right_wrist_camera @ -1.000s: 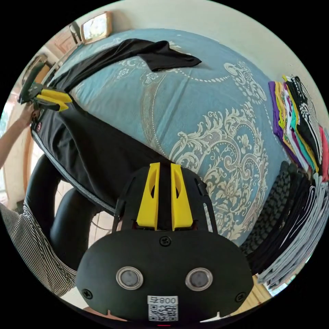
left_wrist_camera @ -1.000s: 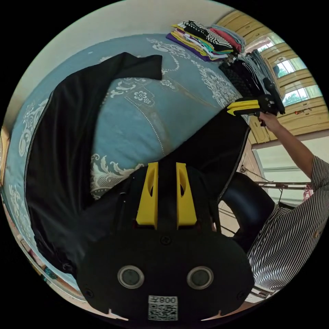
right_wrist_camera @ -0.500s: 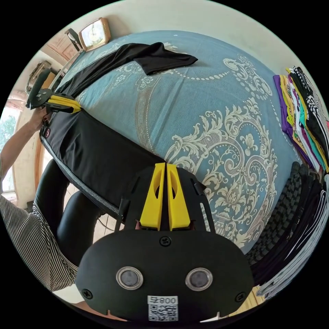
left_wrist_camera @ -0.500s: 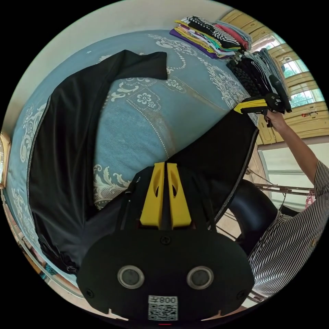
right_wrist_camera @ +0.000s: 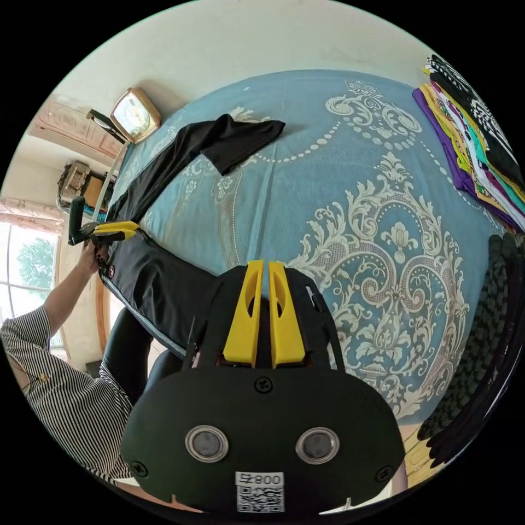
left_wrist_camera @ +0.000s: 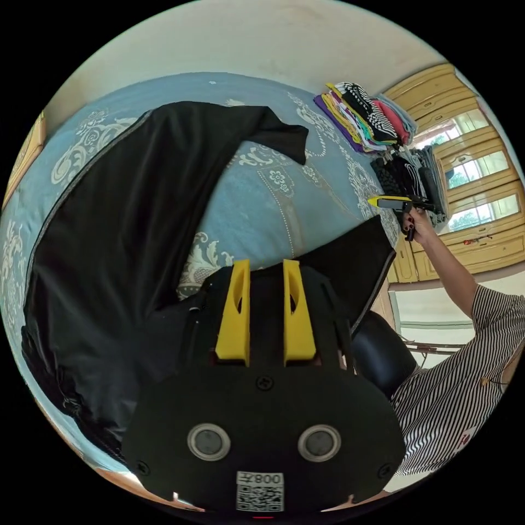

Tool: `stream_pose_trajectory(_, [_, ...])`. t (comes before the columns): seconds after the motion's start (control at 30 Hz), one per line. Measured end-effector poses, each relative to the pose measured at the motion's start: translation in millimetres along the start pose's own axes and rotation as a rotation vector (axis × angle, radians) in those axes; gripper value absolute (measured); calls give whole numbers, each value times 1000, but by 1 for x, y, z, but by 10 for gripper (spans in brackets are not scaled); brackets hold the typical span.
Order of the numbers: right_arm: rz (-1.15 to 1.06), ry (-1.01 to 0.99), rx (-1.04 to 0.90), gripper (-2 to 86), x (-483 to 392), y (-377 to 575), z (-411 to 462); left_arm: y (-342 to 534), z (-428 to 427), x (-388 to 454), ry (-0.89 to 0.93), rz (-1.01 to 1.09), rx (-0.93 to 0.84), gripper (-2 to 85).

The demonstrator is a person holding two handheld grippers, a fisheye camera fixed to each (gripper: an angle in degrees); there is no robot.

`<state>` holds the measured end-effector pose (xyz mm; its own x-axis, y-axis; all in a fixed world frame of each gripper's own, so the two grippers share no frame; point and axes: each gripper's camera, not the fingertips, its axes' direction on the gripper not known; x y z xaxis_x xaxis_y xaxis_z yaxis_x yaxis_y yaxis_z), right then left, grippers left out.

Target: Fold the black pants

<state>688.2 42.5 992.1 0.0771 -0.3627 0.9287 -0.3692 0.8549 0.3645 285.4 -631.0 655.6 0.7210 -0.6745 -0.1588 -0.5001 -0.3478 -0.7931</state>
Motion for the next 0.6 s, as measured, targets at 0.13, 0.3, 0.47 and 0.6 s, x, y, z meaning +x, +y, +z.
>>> stream_pose_trajectory(0.13, [-24,-6,24,48,-9,-52,24,-11,-17,-6,-131,-19,-13,89])
stream_pose_trajectory(0.3, [-83,113,35,58,-22,-140,50,-28,-22,1,-297,38,-74,104])
stream_pose_trajectory(0.47, [-106,198,57,72,-21,-201,64,-42,-13,10,-383,90,-144,98])
stream_pose_trajectory(0.6, [-152,291,13,79,-17,-240,88,-44,-18,14,-391,110,-137,95])
